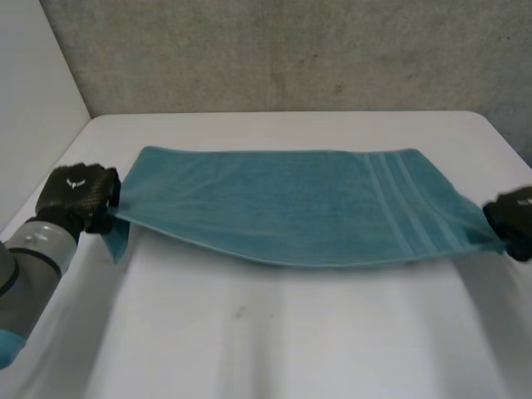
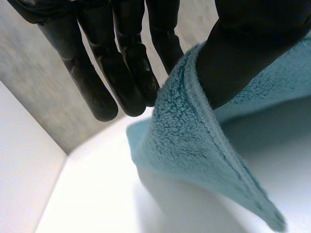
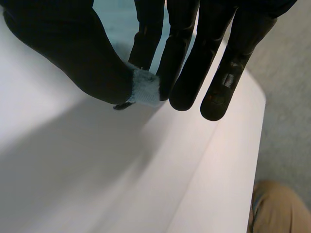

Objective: Fold the laundry

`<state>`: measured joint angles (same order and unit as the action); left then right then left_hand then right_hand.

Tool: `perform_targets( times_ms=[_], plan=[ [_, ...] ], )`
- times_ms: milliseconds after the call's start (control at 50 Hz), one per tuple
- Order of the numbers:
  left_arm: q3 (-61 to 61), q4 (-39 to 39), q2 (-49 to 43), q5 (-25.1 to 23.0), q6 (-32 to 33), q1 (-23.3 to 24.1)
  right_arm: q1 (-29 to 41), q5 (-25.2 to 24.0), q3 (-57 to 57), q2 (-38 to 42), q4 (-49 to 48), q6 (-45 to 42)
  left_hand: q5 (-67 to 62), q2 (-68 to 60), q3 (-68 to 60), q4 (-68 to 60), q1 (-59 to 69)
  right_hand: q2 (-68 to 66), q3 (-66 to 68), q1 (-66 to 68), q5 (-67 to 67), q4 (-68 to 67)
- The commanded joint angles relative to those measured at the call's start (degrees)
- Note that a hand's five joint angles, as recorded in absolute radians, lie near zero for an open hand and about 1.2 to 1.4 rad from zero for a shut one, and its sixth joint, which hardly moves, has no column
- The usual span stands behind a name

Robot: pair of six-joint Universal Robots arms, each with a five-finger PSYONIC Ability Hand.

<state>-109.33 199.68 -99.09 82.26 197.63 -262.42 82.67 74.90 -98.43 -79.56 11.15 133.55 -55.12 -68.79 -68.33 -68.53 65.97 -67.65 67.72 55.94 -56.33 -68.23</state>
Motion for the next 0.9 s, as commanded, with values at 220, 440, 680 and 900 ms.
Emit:
perform_targets(
  times_ms=[220,440,680,900],
  plan=[
    [-2.0,-21.6,8.8,-0.1,17.3,-1.0,-15.3,-5.7,-7.9,-6.5,14.4,-22.5,-14.9,-11.2,-11.7,-11.5,14.0,-12.3,12.3,24.1,-13.7,-11.8],
    [8.3,-4.8,-10.3,0.2,18.3,2.0,-4.7,-5.1,0.5,5.6,0.3,-9.3,-14.9,-11.2,-11.7,-11.5,14.0,-12.3,12.3,24.1,-13.7,-11.8],
    [33.0,6.5,-29.9,-1.0,18.1,4.6,6.9,5.5,19.3,20.6,-13.7,0.8,-14.9,-11.2,-11.7,-11.5,14.0,-12.3,12.3,24.1,-13.7,-11.8],
    [50.7,13.1,-31.3,-4.6,16.9,6.2,13.2,11.3,40.6,24.5,-26.3,3.3,-14.9,-11.2,-11.7,-11.5,14.0,-12.3,12.3,24.1,-13.7,-11.8]
  ],
)
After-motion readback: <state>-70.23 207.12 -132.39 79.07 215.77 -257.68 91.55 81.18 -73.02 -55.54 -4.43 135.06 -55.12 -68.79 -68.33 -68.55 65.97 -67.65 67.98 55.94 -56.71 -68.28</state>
